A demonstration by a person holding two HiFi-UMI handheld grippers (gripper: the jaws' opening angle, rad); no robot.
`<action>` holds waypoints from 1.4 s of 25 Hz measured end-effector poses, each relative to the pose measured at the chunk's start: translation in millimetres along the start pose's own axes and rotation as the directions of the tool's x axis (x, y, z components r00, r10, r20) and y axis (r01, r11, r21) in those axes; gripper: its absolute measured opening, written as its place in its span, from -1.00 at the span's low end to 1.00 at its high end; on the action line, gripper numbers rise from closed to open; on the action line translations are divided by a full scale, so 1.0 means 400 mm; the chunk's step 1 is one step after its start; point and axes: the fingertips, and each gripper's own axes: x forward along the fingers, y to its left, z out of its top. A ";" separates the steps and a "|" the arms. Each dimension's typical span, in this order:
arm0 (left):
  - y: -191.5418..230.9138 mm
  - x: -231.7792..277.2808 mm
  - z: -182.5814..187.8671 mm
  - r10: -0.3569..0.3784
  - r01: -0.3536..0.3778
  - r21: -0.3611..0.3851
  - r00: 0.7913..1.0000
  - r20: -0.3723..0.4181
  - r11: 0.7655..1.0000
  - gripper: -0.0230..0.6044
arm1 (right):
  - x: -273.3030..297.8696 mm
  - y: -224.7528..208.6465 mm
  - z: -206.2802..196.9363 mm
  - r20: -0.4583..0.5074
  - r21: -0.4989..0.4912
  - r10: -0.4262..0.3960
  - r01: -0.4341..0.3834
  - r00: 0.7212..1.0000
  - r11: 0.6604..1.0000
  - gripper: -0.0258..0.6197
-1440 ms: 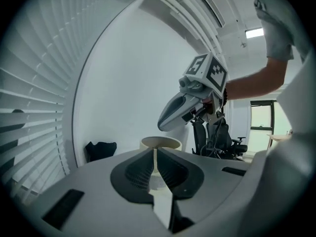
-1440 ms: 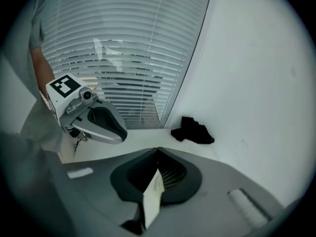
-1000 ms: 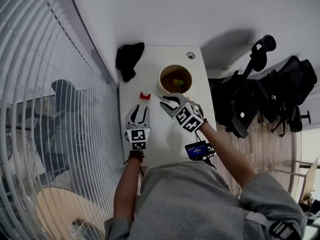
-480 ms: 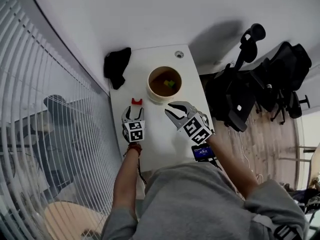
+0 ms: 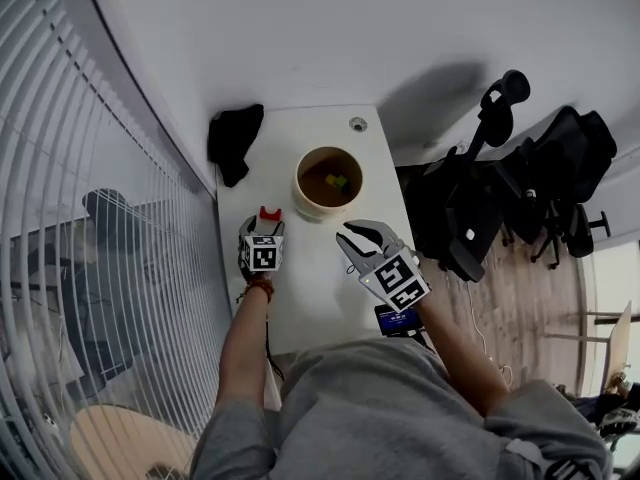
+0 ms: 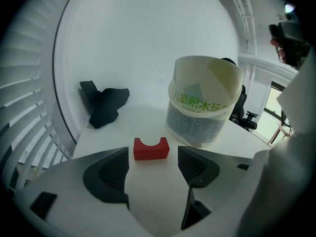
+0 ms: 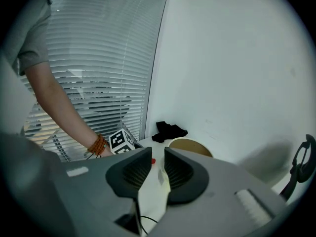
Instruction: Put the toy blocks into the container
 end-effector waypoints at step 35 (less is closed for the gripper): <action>0.020 0.084 0.012 -0.033 0.047 0.206 0.997 -0.074 0.977 -0.05 | 0.003 0.013 -0.055 -0.045 0.007 0.031 -0.030 0.999 1.000 -0.64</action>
